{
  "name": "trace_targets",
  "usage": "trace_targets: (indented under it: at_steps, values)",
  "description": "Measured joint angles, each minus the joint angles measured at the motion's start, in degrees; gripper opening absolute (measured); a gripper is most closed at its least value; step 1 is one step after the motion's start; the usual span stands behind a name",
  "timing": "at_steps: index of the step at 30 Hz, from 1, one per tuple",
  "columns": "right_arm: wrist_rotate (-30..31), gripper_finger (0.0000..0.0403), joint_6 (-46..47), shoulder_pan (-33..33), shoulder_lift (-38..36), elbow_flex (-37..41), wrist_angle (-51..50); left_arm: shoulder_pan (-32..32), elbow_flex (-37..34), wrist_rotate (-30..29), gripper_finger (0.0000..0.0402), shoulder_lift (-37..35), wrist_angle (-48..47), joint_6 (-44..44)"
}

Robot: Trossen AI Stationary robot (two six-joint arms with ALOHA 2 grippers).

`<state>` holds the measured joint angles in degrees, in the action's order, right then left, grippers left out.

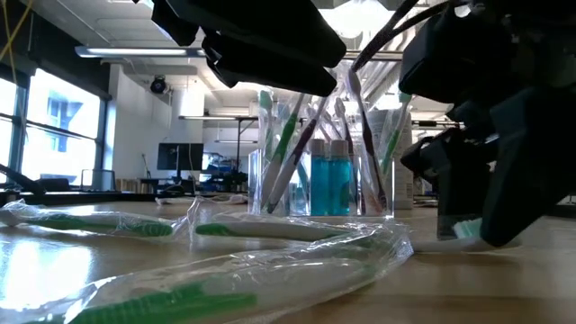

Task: Pick & Place toothbrushing station
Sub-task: Put the green toothbrush into the transparent organizer

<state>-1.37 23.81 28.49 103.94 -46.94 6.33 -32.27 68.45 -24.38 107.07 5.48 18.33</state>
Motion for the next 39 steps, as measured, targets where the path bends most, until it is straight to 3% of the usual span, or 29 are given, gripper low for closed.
trace_targets:
  at_steps: [7,9,17,24,34,39]
  values:
    - [-0.23,0.0033,-2.58,-0.39,-0.24,0.08,-0.1,0.0,0.0,0.0,0.02,-0.02,-0.82,0.01]
    - [-1.34,0.0015,-2.83,-0.48,-0.24,0.07,-0.01,0.0,0.0,0.0,0.02,-0.02,-2.15,0.02]
    - [-1.42,0.0014,-2.66,-0.45,-2.27,0.3,-2.8,0.02,0.0,0.0,0.02,-0.04,-8.98,-0.34]
    - [5.43,0.0016,-2.59,-0.5,-8.22,0.26,-3.3,0.04,0.45,-0.56,0.02,-0.04,-9.14,-7.07]
    - [5.73,0.0016,-2.77,-0.97,-10.95,-0.04,-2.27,0.08,1.73,-7.61,0.02,-0.07,-9.24,-10.6]
    - [5.52,0.0015,-2.66,-0.32,-10.97,-0.03,-1.5,1.17,1.73,-8.11,0.02,-0.07,-11.0,-8.8]
